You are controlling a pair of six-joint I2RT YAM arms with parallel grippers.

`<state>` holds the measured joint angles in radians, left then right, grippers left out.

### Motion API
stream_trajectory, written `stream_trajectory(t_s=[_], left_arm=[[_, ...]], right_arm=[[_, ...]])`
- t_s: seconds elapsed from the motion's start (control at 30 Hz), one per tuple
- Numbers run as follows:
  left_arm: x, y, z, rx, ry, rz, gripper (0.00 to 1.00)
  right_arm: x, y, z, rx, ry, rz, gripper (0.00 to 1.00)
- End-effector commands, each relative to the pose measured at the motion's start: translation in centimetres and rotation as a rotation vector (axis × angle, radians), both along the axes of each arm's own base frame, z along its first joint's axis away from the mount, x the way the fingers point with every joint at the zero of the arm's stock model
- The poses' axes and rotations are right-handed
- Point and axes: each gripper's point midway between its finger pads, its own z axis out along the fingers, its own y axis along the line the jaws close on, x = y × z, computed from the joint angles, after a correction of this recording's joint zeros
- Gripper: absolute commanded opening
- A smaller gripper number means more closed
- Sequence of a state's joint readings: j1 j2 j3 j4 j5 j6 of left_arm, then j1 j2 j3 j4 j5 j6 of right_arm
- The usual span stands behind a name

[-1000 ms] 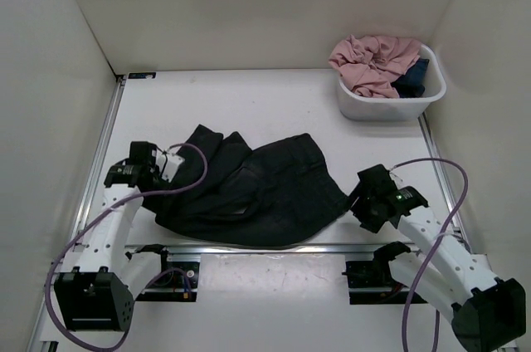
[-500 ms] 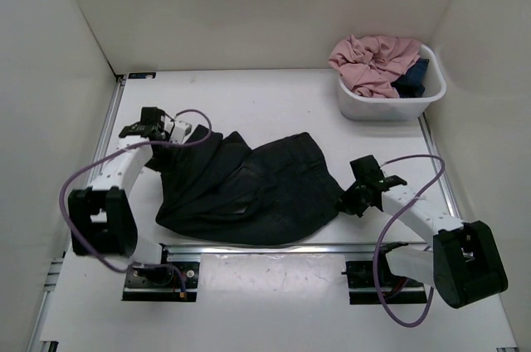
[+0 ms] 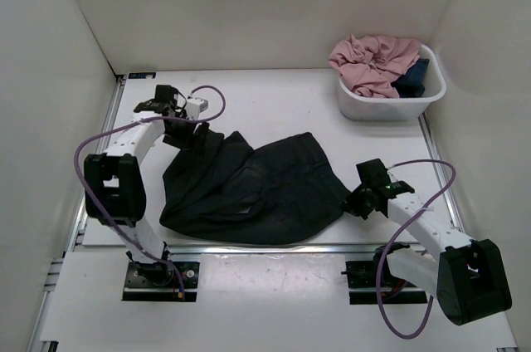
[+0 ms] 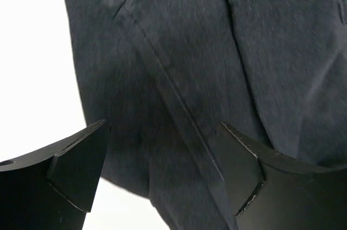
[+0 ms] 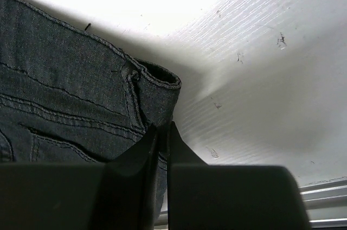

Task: Fold and stack the trousers
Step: Flatten the trousers out

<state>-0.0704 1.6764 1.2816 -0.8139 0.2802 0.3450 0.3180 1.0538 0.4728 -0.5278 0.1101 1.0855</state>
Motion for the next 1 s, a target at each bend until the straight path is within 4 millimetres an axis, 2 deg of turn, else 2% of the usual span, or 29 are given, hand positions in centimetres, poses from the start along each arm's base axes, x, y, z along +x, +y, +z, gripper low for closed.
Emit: stream_trajectory(t_s=[0.0,0.03,0.1,0.2,0.23,0.27,0.3,0.33,0.43,0.47,0.5,0.53,0.6,0.63,0.7,0.73,0.77,0.8,0.9,0.93,0.97], left_arm=[[1.1,-1.9,-0.7,-0.030,0.023,-0.030,0.89],[0.6,-2.3,-2.7,0.005,0.080,-0.043,0.89],[0.4,-2.1,-4.3,0.061,0.117,-0.036,0.89],[0.1,-1.6,-6.1,0.094,0.170,-0.028,0.82],[0.1,-1.8,-6.0,0.083,0.174,-0.023,0.74],[0.4,-1.8,-6.1,0.082,0.172,-0.023,0.39],[0.8,-1.9,-5.8,0.080,0.160,-0.022,0.20],[0.8,-1.9,-5.6,0.078,0.163,-0.014,0.14],[2.1,-1.5,-2.5,0.099,0.083,0.001,0.14],[3.0,0.8,-1.3,0.151,0.038,0.059,0.14],[4.2,2.1,1.8,0.176,-0.052,0.101,0.14],[4.9,3.8,3.5,0.218,-0.102,0.132,0.14],[5.9,9.6,7.4,0.374,-0.201,0.229,0.14],[5.7,11.6,9.2,0.418,-0.239,0.263,0.14],[4.9,16.7,11.9,0.512,-0.263,0.341,0.14],[4.5,18.1,12.3,0.525,-0.256,0.358,0.14],[4.0,19.4,12.8,0.536,-0.250,0.377,0.14],[3.1,21.7,13.3,0.563,-0.233,0.413,0.14],[1.5,24.2,14.8,0.606,-0.230,0.440,0.14],[0.5,25.2,15.3,0.627,-0.228,0.462,0.14],[0.1,25.7,14.7,0.633,-0.209,0.460,0.14]], right_arm=[[-1.0,-1.4,-0.8,-0.057,0.029,-0.019,0.00],[-1.0,-1.4,-0.8,-0.057,0.029,-0.019,0.00],[-1.0,-1.4,-0.8,-0.057,0.029,-0.019,0.00],[-0.8,-1.4,-0.3,-0.065,0.026,-0.022,0.00],[-0.8,-1.5,-0.3,-0.065,0.026,-0.022,0.00],[-0.8,-1.7,0.0,-0.080,0.030,-0.017,0.00],[-0.7,-1.6,0.4,-0.077,0.020,-0.018,0.00],[-0.5,-1.8,0.8,-0.087,0.009,-0.023,0.00],[0.8,-2.7,3.5,-0.129,-0.053,-0.040,0.00],[1.2,-3.2,4.6,-0.143,-0.075,-0.048,0.00],[2.0,-3.8,6.9,-0.147,-0.119,-0.075,0.00],[2.4,-4.6,8.2,-0.164,-0.145,-0.096,0.00],[3.1,-6.3,11.0,-0.193,-0.196,-0.130,0.00],[3.8,-6.9,14.0,-0.200,-0.257,-0.141,0.00],[4.5,-8.3,16.6,-0.243,-0.294,-0.140,0.00],[4.6,-8.7,17.6,-0.256,-0.295,-0.139,0.00],[5.4,-9.3,20.1,-0.255,-0.345,-0.154,0.00],[6.0,-9.6,20.7,-0.277,-0.346,-0.136,0.00],[6.6,-10.4,22.5,-0.289,-0.359,-0.128,0.00],[6.7,-11.1,22.3,-0.299,-0.344,-0.144,0.00],[6.8,-11.3,22.7,-0.292,-0.354,-0.144,0.00]])
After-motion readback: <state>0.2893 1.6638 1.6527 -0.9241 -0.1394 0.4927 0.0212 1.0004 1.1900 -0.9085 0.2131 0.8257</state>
